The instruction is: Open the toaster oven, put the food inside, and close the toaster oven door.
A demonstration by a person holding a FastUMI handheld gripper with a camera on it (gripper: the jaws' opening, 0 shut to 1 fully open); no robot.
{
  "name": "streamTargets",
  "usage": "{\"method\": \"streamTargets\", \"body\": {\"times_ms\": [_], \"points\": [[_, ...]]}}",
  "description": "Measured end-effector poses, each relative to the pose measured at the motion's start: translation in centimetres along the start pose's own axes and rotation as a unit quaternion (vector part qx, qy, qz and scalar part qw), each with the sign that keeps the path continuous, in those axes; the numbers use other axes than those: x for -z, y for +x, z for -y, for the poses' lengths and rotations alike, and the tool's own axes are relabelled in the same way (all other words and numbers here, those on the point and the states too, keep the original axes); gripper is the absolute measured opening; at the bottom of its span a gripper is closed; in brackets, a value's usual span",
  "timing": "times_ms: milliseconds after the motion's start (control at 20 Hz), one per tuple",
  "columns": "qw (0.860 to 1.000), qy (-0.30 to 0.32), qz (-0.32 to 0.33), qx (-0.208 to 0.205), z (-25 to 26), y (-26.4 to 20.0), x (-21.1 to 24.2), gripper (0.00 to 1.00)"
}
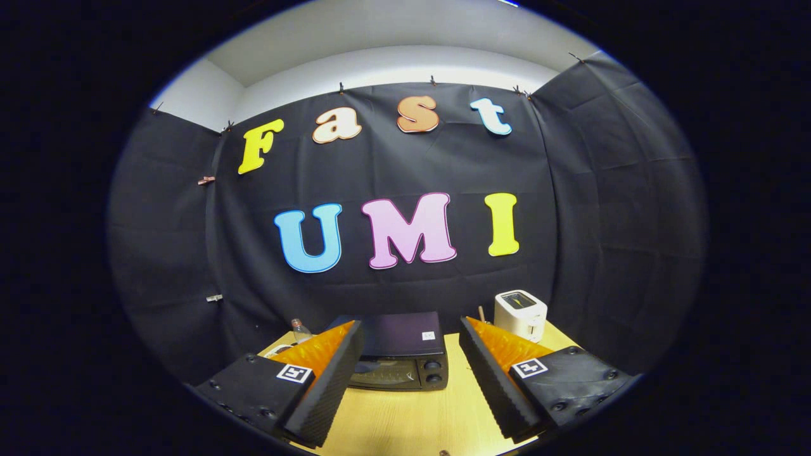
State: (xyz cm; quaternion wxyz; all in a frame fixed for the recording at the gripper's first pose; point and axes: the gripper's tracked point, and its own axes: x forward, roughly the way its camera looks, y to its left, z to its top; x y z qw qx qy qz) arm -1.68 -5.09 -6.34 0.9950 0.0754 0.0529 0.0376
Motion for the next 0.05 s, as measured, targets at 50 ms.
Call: {"method": "streamTargets", "body": {"times_ms": [50], "points": [[1.000,-0.010,-0.003,0.002,0.26,0.04,0.15,0.98]]}}
